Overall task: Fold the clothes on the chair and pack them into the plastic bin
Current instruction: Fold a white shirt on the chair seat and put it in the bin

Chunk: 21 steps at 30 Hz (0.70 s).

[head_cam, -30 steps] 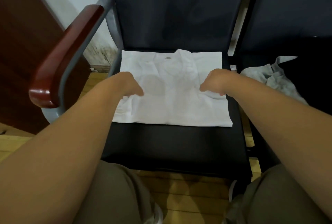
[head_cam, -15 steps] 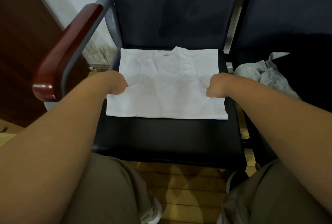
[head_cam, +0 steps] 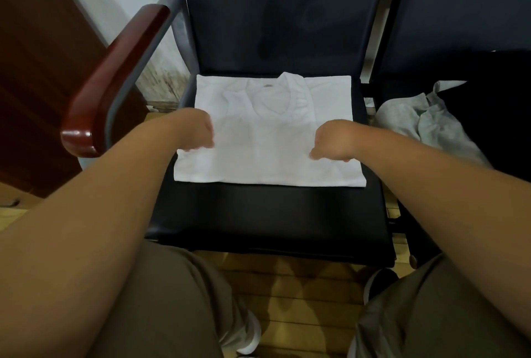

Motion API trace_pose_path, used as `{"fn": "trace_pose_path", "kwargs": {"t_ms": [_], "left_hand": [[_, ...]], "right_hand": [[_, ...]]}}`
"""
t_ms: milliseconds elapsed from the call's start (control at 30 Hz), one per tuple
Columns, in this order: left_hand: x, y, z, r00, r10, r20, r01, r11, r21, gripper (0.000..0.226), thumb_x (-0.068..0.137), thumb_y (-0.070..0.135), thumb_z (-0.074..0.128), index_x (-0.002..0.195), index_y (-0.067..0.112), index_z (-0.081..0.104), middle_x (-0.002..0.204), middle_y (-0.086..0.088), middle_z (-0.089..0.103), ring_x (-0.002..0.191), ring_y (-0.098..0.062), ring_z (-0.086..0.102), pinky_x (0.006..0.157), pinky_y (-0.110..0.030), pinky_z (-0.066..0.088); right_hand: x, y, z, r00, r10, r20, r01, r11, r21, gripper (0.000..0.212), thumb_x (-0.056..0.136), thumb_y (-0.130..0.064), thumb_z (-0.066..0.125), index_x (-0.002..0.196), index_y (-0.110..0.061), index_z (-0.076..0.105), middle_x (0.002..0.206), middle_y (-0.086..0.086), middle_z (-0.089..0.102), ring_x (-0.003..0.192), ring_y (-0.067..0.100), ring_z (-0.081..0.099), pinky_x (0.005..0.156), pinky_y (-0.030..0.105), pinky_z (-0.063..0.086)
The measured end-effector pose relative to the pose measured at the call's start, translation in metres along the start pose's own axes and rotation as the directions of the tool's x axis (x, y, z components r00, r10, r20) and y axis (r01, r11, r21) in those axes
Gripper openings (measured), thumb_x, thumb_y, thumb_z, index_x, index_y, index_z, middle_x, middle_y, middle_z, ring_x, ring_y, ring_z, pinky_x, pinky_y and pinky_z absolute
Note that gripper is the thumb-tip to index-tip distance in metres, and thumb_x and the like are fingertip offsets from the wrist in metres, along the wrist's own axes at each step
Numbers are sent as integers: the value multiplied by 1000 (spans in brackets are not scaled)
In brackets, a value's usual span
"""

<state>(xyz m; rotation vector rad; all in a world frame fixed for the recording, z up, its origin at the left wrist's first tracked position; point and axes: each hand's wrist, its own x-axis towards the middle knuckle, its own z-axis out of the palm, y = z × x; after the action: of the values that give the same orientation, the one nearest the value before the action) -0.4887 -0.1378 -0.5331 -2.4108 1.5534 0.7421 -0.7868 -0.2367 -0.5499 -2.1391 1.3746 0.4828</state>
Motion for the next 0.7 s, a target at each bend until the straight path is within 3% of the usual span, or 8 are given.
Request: {"fn": "trace_pose_path", "kwargs": {"t_ms": [67, 133, 233, 333, 433, 500, 567, 700], "left_hand": [[-7, 11, 5, 977, 158, 145, -126, 970, -208, 18, 97, 25, 75, 114, 24, 70, 109, -1, 71, 98, -17, 71, 83, -32, 61], [-13, 22, 13, 943, 224, 247, -151, 947, -282, 21, 96, 27, 77, 115, 28, 70, 111, 0, 73, 99, -14, 74, 88, -33, 63], [-12, 33, 23, 925, 215, 313, -143, 960, -239, 25, 94, 29, 80, 116, 27, 69, 115, 0, 72, 100, -14, 73, 89, -30, 62], [-17, 36, 26, 916, 191, 353, -128, 972, -195, 25, 92, 30, 82, 113, 22, 71, 109, -1, 74, 95, -12, 72, 85, -26, 60], [-25, 36, 27, 902, 159, 402, -78, 975, -209, 30, 91, 28, 83, 114, 13, 73, 104, -4, 76, 96, -15, 73, 95, -30, 61], [-30, 37, 27, 854, 141, 501, -27, 973, -228, 38, 91, 23, 83, 122, 5, 72, 104, -12, 73, 97, -19, 72, 99, -34, 61], [-36, 41, 29, 790, 118, 601, 47, 967, -251, 33, 93, 15, 80, 123, 3, 73, 111, -24, 75, 102, -24, 76, 99, -39, 61], [-48, 50, 29, 744, 79, 664, 59, 981, -183, 28, 94, 18, 78, 119, 4, 76, 111, -15, 79, 102, -29, 79, 101, -48, 60]], "right_hand": [[0, 0, 8, 998, 10, 61, -9, 1000, -14, 26, 96, -35, 72, 106, -11, 65, 89, 5, 63, 76, 23, 62, 66, 32, 54], [0, 1, 14, 995, 20, 100, -19, 1000, -6, 29, 96, -37, 74, 101, -10, 66, 80, 7, 63, 69, 24, 61, 65, 32, 54], [-2, 2, 19, 994, 18, 104, -16, 1000, -14, 33, 96, -39, 74, 104, -9, 66, 80, 8, 65, 67, 23, 61, 68, 33, 57], [-6, 4, 21, 992, 24, 123, -20, 999, -28, 33, 95, -41, 74, 108, -11, 66, 92, 9, 70, 80, 26, 67, 78, 36, 63], [-14, 6, 23, 982, 29, 188, -21, 999, -46, 31, 94, -43, 76, 108, -18, 64, 102, 9, 71, 94, 26, 72, 83, 37, 64], [-20, 5, 25, 969, 34, 245, -14, 996, -84, 35, 94, -43, 77, 113, -18, 63, 105, 8, 70, 99, 25, 73, 88, 39, 64], [-26, 4, 26, 951, 47, 305, -15, 994, -109, 37, 94, -42, 78, 116, -15, 65, 106, 5, 69, 97, 21, 74, 84, 38, 64], [-31, 3, 23, 908, 88, 410, -46, 993, -111, 36, 94, -44, 78, 113, -15, 68, 107, 5, 74, 91, 20, 74, 72, 34, 61]]}}
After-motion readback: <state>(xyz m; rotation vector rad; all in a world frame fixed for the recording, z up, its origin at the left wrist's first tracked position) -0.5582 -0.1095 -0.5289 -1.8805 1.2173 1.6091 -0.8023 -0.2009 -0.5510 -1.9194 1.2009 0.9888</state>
